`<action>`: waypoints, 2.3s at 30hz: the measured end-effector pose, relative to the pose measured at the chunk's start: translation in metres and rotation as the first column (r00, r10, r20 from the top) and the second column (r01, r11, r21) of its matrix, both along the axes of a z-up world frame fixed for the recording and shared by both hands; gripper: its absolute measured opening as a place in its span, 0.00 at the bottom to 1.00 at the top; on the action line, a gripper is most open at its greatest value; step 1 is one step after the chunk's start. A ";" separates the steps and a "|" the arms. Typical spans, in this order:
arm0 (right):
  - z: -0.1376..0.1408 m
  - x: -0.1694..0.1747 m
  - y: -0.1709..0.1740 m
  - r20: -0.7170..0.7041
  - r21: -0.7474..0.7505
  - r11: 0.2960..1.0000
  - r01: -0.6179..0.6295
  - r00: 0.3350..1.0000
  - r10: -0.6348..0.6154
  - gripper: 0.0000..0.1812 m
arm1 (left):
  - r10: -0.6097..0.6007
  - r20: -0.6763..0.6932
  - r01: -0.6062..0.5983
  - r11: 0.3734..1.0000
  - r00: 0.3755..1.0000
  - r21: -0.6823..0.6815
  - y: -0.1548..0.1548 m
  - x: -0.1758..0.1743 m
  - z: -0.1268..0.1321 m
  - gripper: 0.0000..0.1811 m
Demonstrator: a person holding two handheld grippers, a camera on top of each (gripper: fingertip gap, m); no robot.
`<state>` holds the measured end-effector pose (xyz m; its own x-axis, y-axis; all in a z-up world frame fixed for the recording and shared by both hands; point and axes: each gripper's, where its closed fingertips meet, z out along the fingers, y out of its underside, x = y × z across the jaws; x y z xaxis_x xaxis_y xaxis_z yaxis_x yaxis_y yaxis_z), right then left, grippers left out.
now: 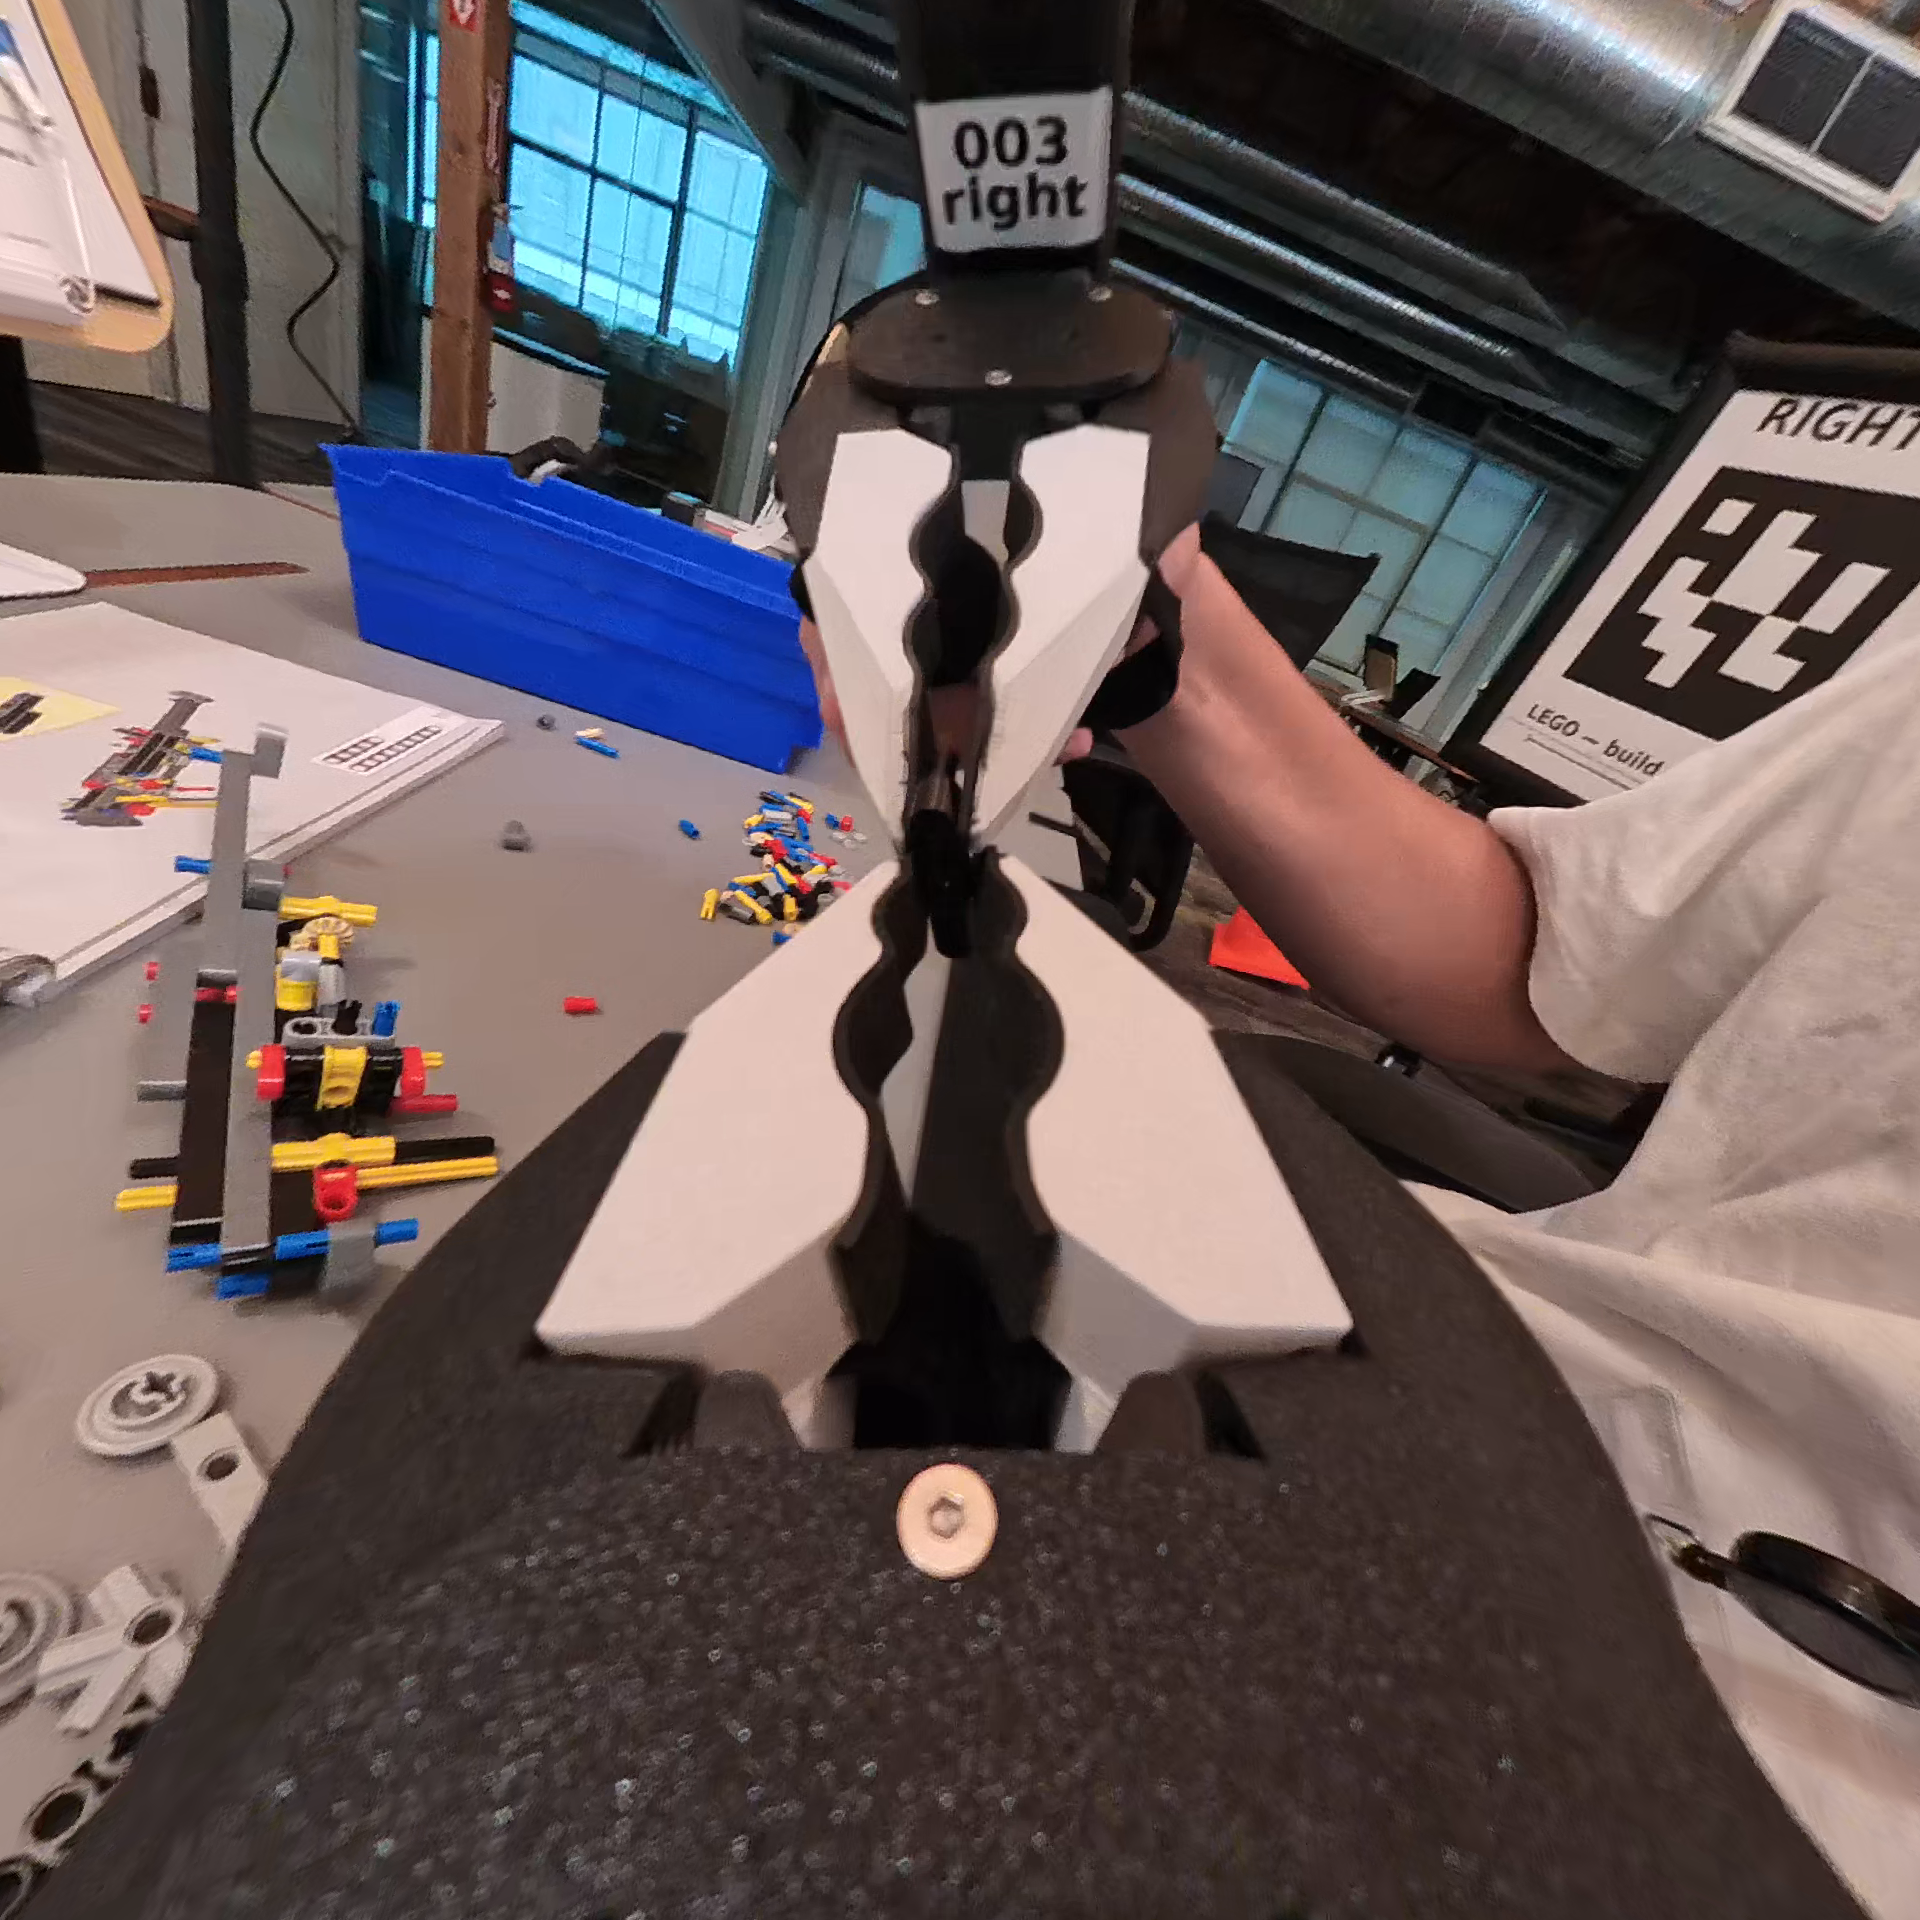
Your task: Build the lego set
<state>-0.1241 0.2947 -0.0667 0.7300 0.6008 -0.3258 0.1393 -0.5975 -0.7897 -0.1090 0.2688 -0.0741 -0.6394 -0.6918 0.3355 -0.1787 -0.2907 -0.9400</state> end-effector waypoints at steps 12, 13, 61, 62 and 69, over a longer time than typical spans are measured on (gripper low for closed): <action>0.001 -0.002 0.000 0.041 0.058 0.998 -0.001 0.999 -0.001 0.04 | 0.007 0.008 -0.007 1.000 1.000 0.022 -0.002 -0.001 -0.001 0.04; 0.002 -0.001 0.000 0.053 0.062 0.998 0.014 0.998 -0.017 0.04 | 0.016 0.008 -0.016 1.000 1.000 0.022 -0.001 0.000 0.000 0.03; -0.008 0.011 0.001 0.717 0.544 0.830 -0.123 0.582 -0.383 0.09 | -0.160 -0.093 0.126 0.947 0.983 -0.295 0.008 -0.005 0.005 0.03; -0.007 0.009 0.001 0.713 0.543 0.830 -0.127 0.593 -0.376 0.08 | -0.164 -0.084 0.132 0.946 0.983 -0.296 0.008 -0.006 0.006 0.03; -0.007 0.008 0.004 0.698 0.533 0.837 -0.123 0.623 -0.353 0.08 | -0.137 -0.069 0.108 0.943 0.988 -0.313 0.013 -0.005 0.008 0.03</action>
<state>-0.1156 0.2991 -0.0734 0.6325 0.3818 0.6739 0.7703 -0.2188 -0.5990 -0.1139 0.2819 -0.0658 -0.6706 -0.4641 0.5787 -0.3097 -0.5337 -0.7869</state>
